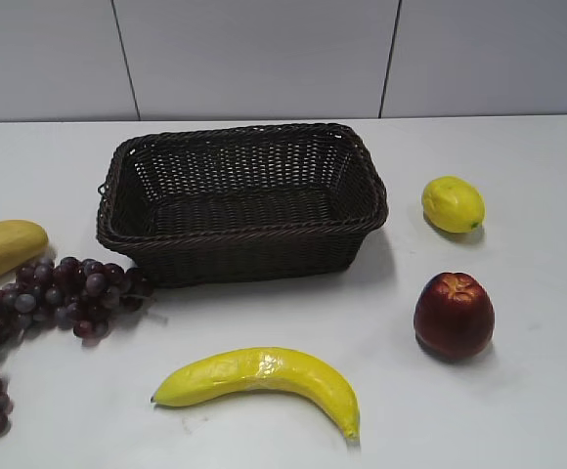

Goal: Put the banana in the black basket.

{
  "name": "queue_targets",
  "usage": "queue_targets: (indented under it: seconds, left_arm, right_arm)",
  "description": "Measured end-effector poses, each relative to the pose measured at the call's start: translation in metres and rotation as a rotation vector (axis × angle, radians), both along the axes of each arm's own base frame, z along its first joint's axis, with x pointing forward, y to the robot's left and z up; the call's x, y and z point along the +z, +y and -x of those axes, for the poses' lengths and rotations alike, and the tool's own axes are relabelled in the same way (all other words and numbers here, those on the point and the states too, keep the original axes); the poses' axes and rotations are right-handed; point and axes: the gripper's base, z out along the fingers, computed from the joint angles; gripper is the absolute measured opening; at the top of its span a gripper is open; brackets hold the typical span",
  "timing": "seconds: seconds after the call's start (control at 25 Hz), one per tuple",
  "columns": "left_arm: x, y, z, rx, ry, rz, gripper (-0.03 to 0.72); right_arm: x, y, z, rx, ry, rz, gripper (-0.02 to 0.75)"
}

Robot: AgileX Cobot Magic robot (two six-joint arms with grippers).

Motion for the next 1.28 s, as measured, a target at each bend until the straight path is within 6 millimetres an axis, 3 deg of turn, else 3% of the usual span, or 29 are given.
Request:
queue_targets:
  seconds: [0.56, 0.96, 1.28]
  left_arm:
    - [0.0, 0.0, 0.0, 0.0, 0.0, 0.0, 0.24]
    - [0.0, 0.0, 0.0, 0.0, 0.0, 0.0, 0.24]
    - [0.0, 0.0, 0.0, 0.0, 0.0, 0.0, 0.24]
  right_arm:
    - [0.002, 0.0, -0.007, 0.001, 0.041, -0.001, 0.575]
    - [0.035, 0.002, -0.05, 0.077, 0.161, 0.082, 0.575]
    - [0.039, 0.016, -0.09, 0.244, 0.311, 0.103, 0.573]
